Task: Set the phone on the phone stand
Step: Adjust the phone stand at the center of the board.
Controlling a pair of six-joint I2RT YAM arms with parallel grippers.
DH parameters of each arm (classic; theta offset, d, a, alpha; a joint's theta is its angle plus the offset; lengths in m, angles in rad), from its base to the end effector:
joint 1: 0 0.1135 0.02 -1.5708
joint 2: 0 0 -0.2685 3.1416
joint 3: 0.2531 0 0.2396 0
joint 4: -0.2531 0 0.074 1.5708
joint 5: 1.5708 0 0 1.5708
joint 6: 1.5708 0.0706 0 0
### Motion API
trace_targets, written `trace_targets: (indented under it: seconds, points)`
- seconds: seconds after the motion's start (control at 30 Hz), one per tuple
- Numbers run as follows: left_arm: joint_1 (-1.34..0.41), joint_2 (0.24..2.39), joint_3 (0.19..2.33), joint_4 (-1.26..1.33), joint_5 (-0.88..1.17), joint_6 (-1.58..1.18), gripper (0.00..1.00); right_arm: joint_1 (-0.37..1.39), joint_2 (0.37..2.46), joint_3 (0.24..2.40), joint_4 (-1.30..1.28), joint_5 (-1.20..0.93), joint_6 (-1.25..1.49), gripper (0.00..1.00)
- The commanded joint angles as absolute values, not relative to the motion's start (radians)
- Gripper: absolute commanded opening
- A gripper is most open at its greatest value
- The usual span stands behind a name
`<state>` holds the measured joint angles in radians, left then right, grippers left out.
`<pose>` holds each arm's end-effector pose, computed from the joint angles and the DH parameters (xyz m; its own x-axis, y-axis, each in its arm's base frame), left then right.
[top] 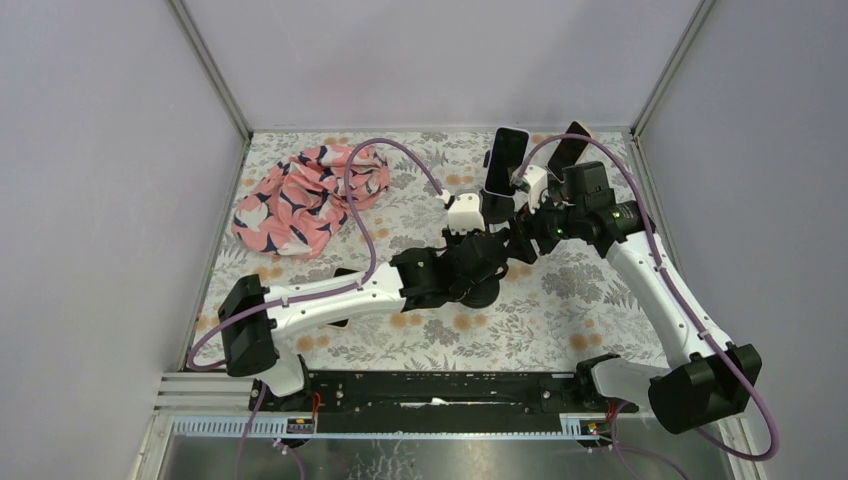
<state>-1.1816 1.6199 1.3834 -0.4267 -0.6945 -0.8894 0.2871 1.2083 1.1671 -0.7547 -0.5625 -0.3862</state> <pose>0.1836 -0.3287 0.3067 -0.5507 -0.2301 -0.8024 0.1458 0.9200 -0.3639 0.2316 0.1076 0.3194 -0.4098 -0.4532 -0.7916 -0.8115 0.5775 0.0894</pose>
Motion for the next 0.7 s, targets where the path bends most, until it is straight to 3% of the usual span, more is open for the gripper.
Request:
trace_targets:
  seconds: [0.0, 0.3, 0.67]
  points:
    - [-1.169, 1.591, 1.361, -0.357, -0.675, -0.850, 0.08, 0.295, 1.229, 1.228, -0.752, -0.584, -0.416, 0.67]
    - [-1.157, 1.576, 1.335, -0.335, -0.641, -0.828, 0.08, 0.295, 1.343, 1.354, -0.884, -0.622, -0.500, 0.58]
    - [-1.131, 1.562, 1.315, -0.302, -0.584, -0.757, 0.07, 0.315, 1.475, 1.500, -1.101, -0.611, -0.586, 0.55]
